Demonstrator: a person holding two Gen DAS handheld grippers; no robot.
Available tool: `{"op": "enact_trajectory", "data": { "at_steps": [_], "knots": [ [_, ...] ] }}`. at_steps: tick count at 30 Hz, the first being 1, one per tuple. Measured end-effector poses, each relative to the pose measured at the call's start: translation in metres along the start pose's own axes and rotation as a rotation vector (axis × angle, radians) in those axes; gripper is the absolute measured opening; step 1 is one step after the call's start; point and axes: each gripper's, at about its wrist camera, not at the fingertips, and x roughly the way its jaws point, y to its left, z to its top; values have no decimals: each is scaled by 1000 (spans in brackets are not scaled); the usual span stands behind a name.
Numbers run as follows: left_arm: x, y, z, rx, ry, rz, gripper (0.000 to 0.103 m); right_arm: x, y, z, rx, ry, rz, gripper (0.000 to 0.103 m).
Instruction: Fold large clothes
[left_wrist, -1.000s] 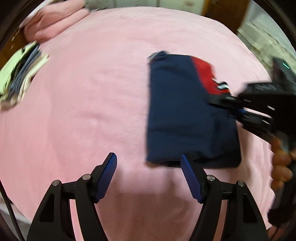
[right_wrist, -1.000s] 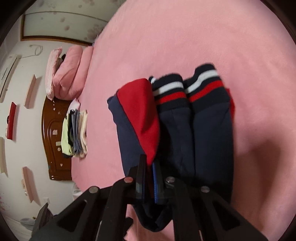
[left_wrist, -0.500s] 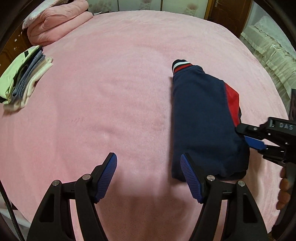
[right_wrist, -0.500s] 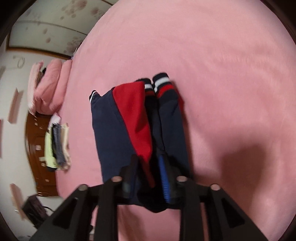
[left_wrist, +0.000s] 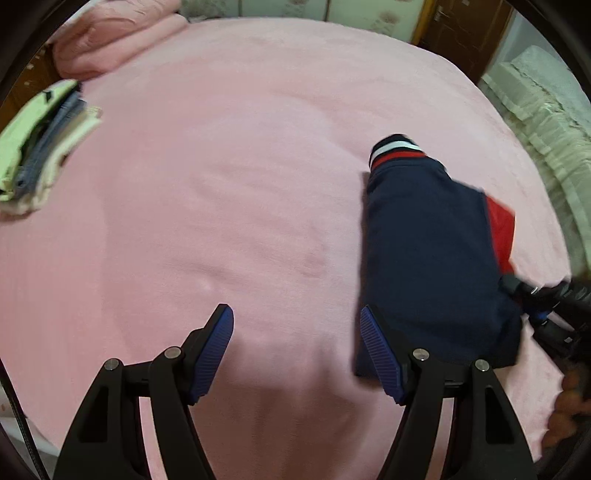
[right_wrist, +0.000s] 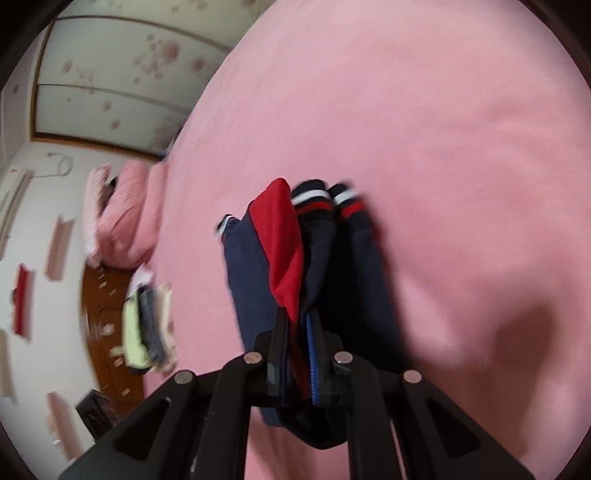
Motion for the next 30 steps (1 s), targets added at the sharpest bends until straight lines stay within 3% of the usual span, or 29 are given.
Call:
{"op": "enact_trajectory", "data": {
  "at_steps": [2, 5, 8, 10, 11, 14, 15, 16, 17, 21, 23, 26, 30],
  "knots": [
    [4, -5, 1, 13, 15, -8, 70, 9, -14, -3, -41, 0, -84, 12],
    [7, -16, 7, 65, 24, 6, 70, 20, -26, -1, -23, 51, -103, 19],
    [4, -27, 21, 115, 21, -37, 71, -11, -15, 8, -27, -96, -84, 19],
    [4, -38, 37, 159, 39, -104, 71, -25, -2, 13, -75, -192, -59, 21],
    [6, -44, 48, 172, 35, -153, 71, -27, 6, 16, -108, -217, -4, 21],
    [23, -57, 72, 145, 31, -327, 69, -1, 18, 28, -178, -150, 156, 19],
    [32, -61, 78, 131, 51, -382, 64, 14, 21, 31, -197, -119, 177, 17],
    [45, -67, 84, 116, 72, -427, 46, 30, 22, 34, -210, -97, 160, 5],
    [53, -70, 87, 106, 74, -430, 35, 40, 22, 38, -204, -84, 141, 0],
    [87, -83, 97, 85, -20, -346, 31, 67, 12, 51, -100, -68, 144, 0],
    [100, -82, 101, 88, -39, -254, 7, 66, 11, 51, -141, -129, 35, 0],
    [100, -69, 101, 23, -16, -294, 7, 56, 8, 52, -182, -208, -147, 0],
    [77, -62, 96, 34, -18, -263, 11, 22, 11, 46, -172, -258, -77, 0]
  ]
}}
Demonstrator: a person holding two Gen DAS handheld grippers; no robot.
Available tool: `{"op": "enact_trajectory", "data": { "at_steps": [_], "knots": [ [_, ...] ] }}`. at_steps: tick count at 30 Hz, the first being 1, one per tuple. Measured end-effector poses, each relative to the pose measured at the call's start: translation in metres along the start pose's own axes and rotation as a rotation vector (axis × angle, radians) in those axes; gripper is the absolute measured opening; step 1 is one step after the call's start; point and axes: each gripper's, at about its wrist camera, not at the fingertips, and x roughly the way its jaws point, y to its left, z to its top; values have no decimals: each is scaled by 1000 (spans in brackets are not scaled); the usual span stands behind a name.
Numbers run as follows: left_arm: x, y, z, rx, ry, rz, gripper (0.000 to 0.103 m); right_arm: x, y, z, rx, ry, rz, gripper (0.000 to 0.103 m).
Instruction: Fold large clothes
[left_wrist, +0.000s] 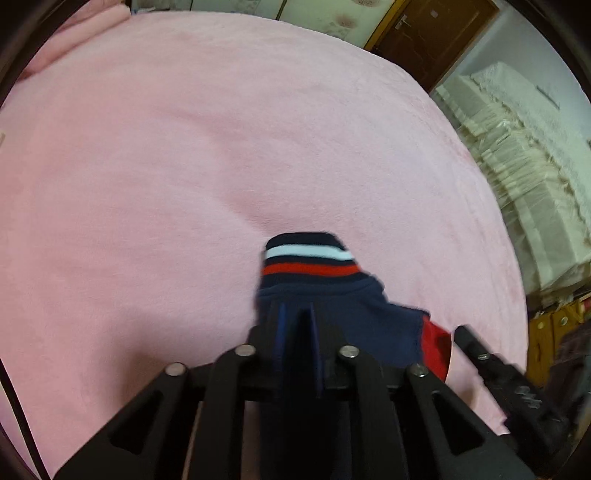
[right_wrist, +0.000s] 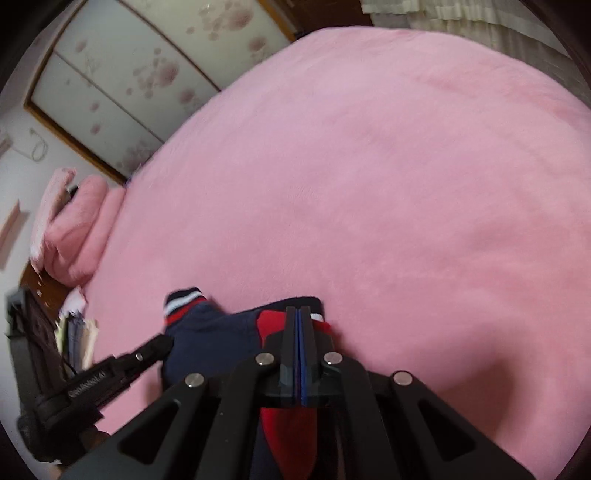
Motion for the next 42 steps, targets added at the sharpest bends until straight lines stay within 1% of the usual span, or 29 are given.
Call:
{"op": "enact_trajectory", "data": {
  "at_steps": [1, 2, 3, 4, 5, 6, 7, 9, 10, 11, 12, 13, 16, 18, 19, 20, 21, 23, 25, 26, 27, 30, 32, 33, 34, 35, 38, 39, 42],
  "knots": [
    [-2, -3, -3, 15, 18, -29, 11, -6, 7, -5, -8, 2, 62, 0],
    [-4, -6, -5, 16, 31, -56, 11, -8, 10, -8, -12, 26, 97, 0],
    [-4, -9, -9, 13, 39, -75, 11, -2, 18, -16, -24, 86, 131, 0],
    [-2, -11, -12, 11, 38, -73, 11, 5, 24, -25, -49, 135, 129, 0],
    [0, -12, -15, 20, 31, -52, 11, 9, 23, -30, -81, 153, 99, 0],
    [3, -12, -16, 47, 31, -31, 11, 13, 25, -35, -111, 155, 42, 0],
    [1, -9, -14, 58, 35, -45, 11, 15, 23, -38, -123, 149, -10, 0],
    [-3, -3, -9, 56, 45, -81, 11, 8, 5, -31, -65, 123, -30, 0],
    [-7, 2, -7, 54, 49, -61, 11, 1, -3, -25, -40, 105, -57, 0],
    [-11, 7, -7, 54, 56, -11, 12, -5, -7, -20, -32, 89, -99, 0],
    [-15, 13, -8, 54, 77, 1, 12, -12, -12, -14, -26, 75, -112, 0],
    [-19, 13, -11, 48, 103, -43, 12, -17, -15, -10, -16, 76, -79, 0],
    [-34, 13, -31, -20, 127, -166, 12, -31, -10, -10, 25, 109, 89, 0],
    [-35, 10, -44, -50, 149, -206, 15, -27, 3, -23, 14, 165, 134, 0],
    [-33, 8, -50, -44, 156, -194, 15, -23, 8, -31, 4, 197, 120, 0],
    [-32, 8, -57, -18, 150, -150, 15, -22, 13, -37, -5, 214, 96, 0],
    [-32, 11, -62, 7, 143, -98, 15, -19, 12, -46, -21, 240, 37, 0],
    [-38, 19, -64, 0, 149, -102, 15, -24, 5, -51, -19, 218, -43, 0],
    [-45, 24, -64, -11, 153, -9, 17, -43, -8, -50, 4, 159, -106, 0],
    [-49, 25, -65, -4, 158, 5, 17, -48, -13, -51, 18, 148, -112, 0],
    [-53, 27, -66, 0, 161, 2, 18, -54, -17, -51, 39, 151, -91, 0],
    [-68, 23, -71, 12, 150, -42, 19, -62, -10, -61, 40, 191, 17, 1],
    [-71, 12, -76, 21, 142, -104, 26, -60, 6, -67, -9, 220, 57, 1],
    [-69, 7, -81, 22, 149, -131, 33, -57, 12, -72, -35, 230, 69, 1],
    [-64, 2, -85, 26, 161, -126, 36, -54, 17, -78, -57, 239, 59, 1],
    [-58, -1, -87, 37, 177, -100, 36, -50, 20, -81, -64, 245, 37, 1],
    [-52, -6, -99, 88, 201, 38, 36, -39, 13, -92, -58, 255, -130, 1],
    [-54, -5, -101, 90, 204, 47, 40, -41, 6, -92, -40, 251, -159, 1],
    [-65, -4, -106, 83, 219, 55, 45, -55, -9, -93, 47, 250, -146, 1]
  ]
}}
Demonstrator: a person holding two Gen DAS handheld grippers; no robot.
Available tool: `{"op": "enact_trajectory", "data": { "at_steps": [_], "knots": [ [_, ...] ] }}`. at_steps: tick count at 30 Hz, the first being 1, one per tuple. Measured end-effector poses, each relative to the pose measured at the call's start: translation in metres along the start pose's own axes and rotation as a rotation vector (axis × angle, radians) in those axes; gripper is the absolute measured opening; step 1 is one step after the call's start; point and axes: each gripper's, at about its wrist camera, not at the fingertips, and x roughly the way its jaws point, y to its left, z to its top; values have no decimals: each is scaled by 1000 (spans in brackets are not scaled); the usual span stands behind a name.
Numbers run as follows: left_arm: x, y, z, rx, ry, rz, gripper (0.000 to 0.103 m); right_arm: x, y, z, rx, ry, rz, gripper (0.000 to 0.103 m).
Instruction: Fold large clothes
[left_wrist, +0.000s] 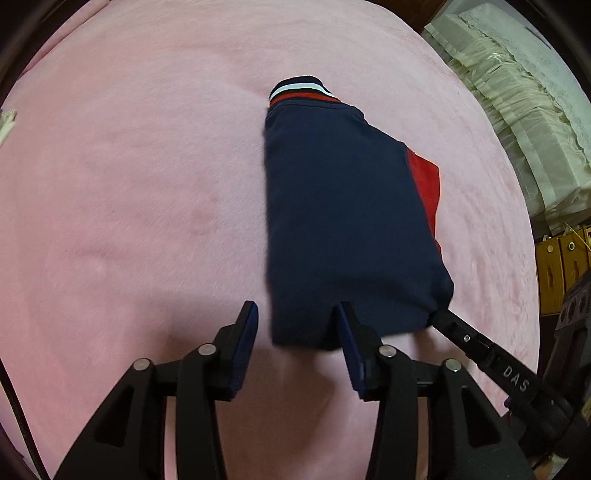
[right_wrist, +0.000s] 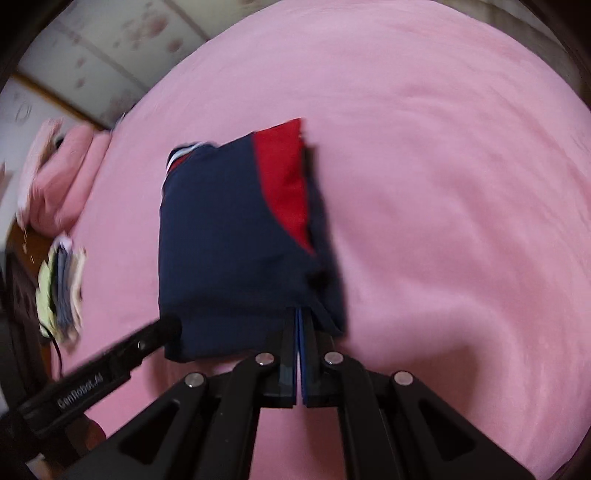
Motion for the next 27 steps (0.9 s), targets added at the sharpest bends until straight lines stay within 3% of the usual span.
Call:
{"op": "enact_trajectory", "data": {
  "at_steps": [7, 9, 11, 14, 17, 27],
  "knots": [
    [-27, -4, -12, -12, 85, 147, 62, -7, 16, -15, -54, 146, -23, 4],
    [-32, -6, -16, -14, 104, 166, 65, -14, 27, -19, -98, 170, -62, 20],
    [-42, -8, -17, -3, 100, 203, 75, -23, 37, -20, -123, 170, -86, 37],
    [-52, -13, -16, 24, 69, 248, 88, -36, 45, -15, -136, 163, -107, 53],
    [-58, -17, -13, 36, 62, 229, 89, -48, 48, -10, -132, 139, -119, 62],
    [-61, -33, -1, 76, 28, 247, 90, -61, 49, 1, -116, 106, -131, 70]
  ]
}}
